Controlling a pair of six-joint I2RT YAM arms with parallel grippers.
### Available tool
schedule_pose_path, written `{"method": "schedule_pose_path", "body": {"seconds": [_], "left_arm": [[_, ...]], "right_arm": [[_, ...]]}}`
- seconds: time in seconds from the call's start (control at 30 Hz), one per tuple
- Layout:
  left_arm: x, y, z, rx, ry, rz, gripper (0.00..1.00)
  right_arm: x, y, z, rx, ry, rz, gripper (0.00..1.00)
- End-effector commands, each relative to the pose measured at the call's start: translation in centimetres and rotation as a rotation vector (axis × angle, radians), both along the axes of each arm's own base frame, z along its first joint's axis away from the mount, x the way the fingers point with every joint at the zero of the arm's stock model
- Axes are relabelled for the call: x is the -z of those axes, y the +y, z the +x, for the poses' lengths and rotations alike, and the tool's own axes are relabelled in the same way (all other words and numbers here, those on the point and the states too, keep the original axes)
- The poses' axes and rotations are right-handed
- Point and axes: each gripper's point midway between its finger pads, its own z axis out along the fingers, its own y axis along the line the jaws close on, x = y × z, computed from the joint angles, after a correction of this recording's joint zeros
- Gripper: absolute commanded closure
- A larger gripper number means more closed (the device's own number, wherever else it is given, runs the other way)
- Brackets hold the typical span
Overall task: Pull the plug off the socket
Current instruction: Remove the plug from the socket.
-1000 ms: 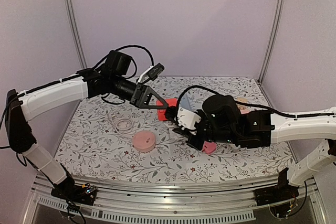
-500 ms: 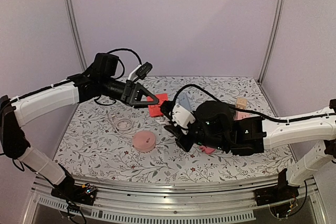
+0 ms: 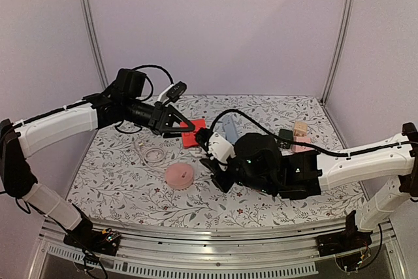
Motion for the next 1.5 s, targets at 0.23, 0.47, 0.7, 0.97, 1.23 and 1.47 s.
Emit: {"method": "schedule_pose_path", "body": {"seconds": [0.23,0.47,0.7,0.97,1.23,1.47], "left_arm": [[-1.0,1.8,4.9,-0.213,-0.145,-0.024,1.0],[-1.0,2.6,5.7,-0.296,-0.158,-0.014,1.0],[-1.4,2.7,5.4,-0.332,-0.166,-0.033,1.0],[-1.9,2.1,4.7,-0.324,-0.17,-0.056,1.0],[-2.3,1.8,4.2,-0.308,-0.181,-0.064,1.0],[-2.1,1.5,4.1,-0.292,-0.175,-0.061,1.0]], "right_arm": [[-6.2,-2.3,-0.8,0.089,-0.075,0.198,0.39],[-4.8,-2.0,0.0,0.13,-0.101,0.138,0.32],[-4.0,0.0,2.5,0.193,-0.149,0.083,0.27],[-2.3,1.9,5.4,0.243,-0.167,0.017,0.26],[-0.3,2.7,8.0,0.299,-0.172,-0.033,0.35],[0.7,3.2,9.5,0.317,-0.216,-0.104,0.5]]}}
